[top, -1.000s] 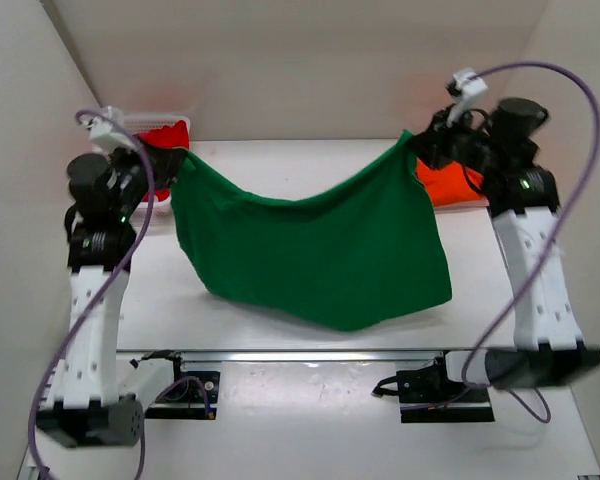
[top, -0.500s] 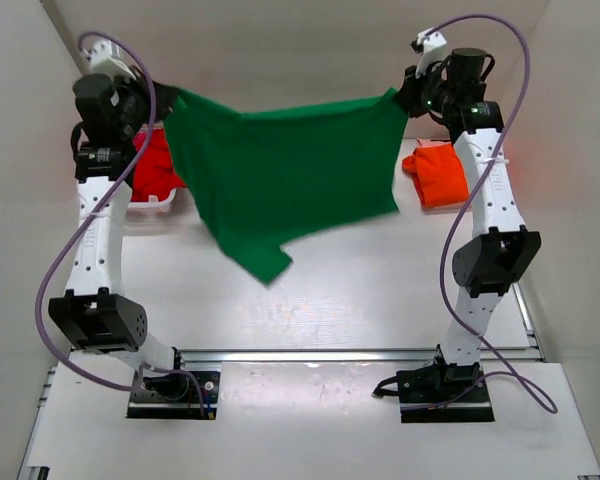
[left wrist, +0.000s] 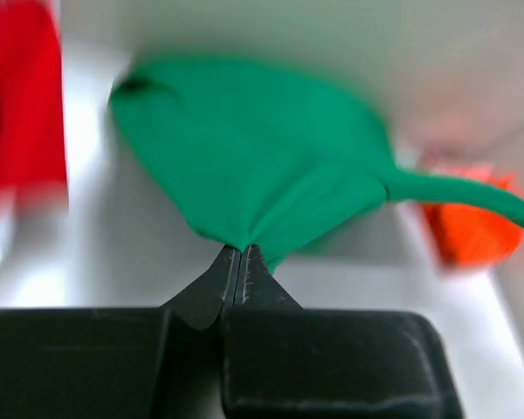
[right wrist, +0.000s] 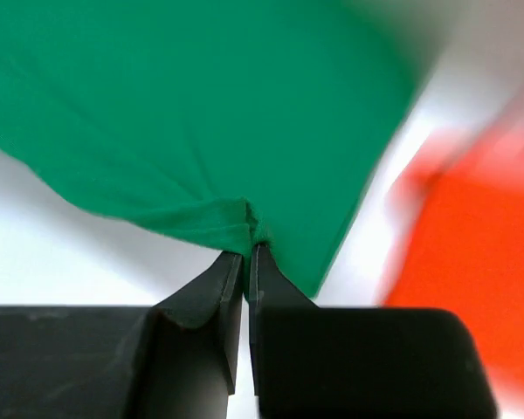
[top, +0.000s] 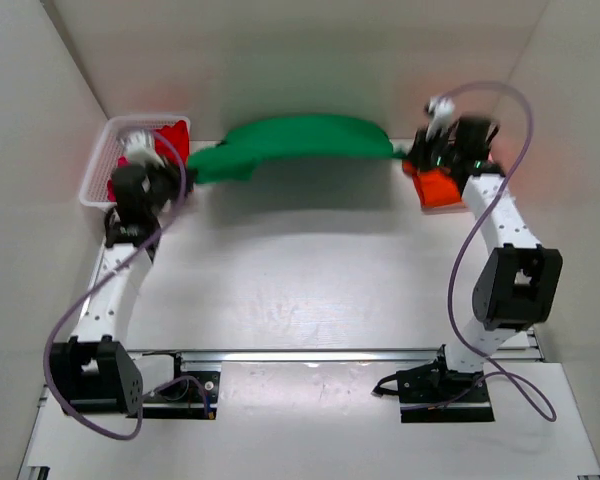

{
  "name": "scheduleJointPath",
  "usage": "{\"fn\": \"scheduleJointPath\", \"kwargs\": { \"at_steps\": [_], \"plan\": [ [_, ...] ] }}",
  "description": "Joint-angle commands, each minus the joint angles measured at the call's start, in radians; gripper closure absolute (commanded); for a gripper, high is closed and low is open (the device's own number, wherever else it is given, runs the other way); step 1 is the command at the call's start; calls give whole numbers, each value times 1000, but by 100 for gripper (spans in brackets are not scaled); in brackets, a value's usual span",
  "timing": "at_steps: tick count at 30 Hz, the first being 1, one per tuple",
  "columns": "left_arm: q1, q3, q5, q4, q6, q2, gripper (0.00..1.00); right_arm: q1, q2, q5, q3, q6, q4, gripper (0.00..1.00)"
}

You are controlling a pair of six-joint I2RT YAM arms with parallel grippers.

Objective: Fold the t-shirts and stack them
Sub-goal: Flatten out the tshirt, then fold the flattened tshirt in 1/3 of the way

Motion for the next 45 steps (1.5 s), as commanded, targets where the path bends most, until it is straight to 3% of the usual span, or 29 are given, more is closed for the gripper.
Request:
{"fn": "scheduleJointPath", "kwargs": {
  "at_steps": [1,6,10,19,26,31,45],
  "plan": [
    [-15,-286,-10,47,7,-166,100,10,-155,-2,-339,47,92,100],
    [-94,-517,-2,8,7,-277,100,7,-204,1,-670,134,131,100],
    [-117,-630,-5,-74,7,-361,100,31,-247,12,-802,176,117,100],
    [-114,-720,-14,-233,18,-484,100,154,-401,70,-1000,291,13,100],
    [-99,-750,-62,-362,13,-657,100,174,-531,71,-1015,208,-215,99],
    [-94,-710,-105,-437,-19,-631,100,150,-533,27,-926,69,-390,100],
    [-88,-645,-111,-384,-31,-524,100,123,-344,-100,-869,-46,-418,100]
  ]
}}
